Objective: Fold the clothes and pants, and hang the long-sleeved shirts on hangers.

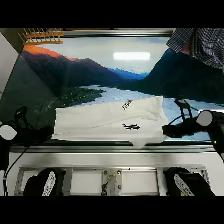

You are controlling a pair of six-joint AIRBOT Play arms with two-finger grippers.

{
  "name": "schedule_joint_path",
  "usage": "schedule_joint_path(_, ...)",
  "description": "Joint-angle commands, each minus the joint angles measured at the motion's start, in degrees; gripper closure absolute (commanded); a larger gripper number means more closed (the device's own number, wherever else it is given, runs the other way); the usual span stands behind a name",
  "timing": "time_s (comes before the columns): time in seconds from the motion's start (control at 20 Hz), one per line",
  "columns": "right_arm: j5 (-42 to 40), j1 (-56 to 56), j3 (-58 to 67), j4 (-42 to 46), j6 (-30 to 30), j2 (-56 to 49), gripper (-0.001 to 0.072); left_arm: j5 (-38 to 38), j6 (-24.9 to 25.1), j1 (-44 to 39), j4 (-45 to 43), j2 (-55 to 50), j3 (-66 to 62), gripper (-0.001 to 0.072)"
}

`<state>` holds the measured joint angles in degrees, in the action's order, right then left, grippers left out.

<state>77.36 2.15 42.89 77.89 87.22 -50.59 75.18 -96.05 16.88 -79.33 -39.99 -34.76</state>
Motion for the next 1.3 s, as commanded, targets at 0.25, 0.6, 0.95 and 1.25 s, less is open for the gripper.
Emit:
schedule_joint_path(0.25, -9.01, -0.42, 22.16, 0.35, -0.98, -24.41, 0.0702, -6.01, 3.3, -4.24, -0.17, -30.29, -19.34, 0.0702)
schedule_joint_path(0.6, -20.0, -3.15, 29.59, -2.49, -1.88, -35.95, 0.0688, -9.27, 1.36, -7.39, -0.09, -49.13, -36.98, 0.0624)
schedule_joint_path(0.95, -24.81, -0.37, 30.49, -10.43, -7.3, -33.57, 0.0054, -9.46, -2.73, -7.39, 0.0, -49.42, -46.4, 0.0083)
schedule_joint_path(1.25, -11.34, 16.26, 24.3, -10.62, -16.15, -33.14, 0.0051, -14.73, -2.29, -11.72, 0.0, -37.16, -28.5, 0.0702)
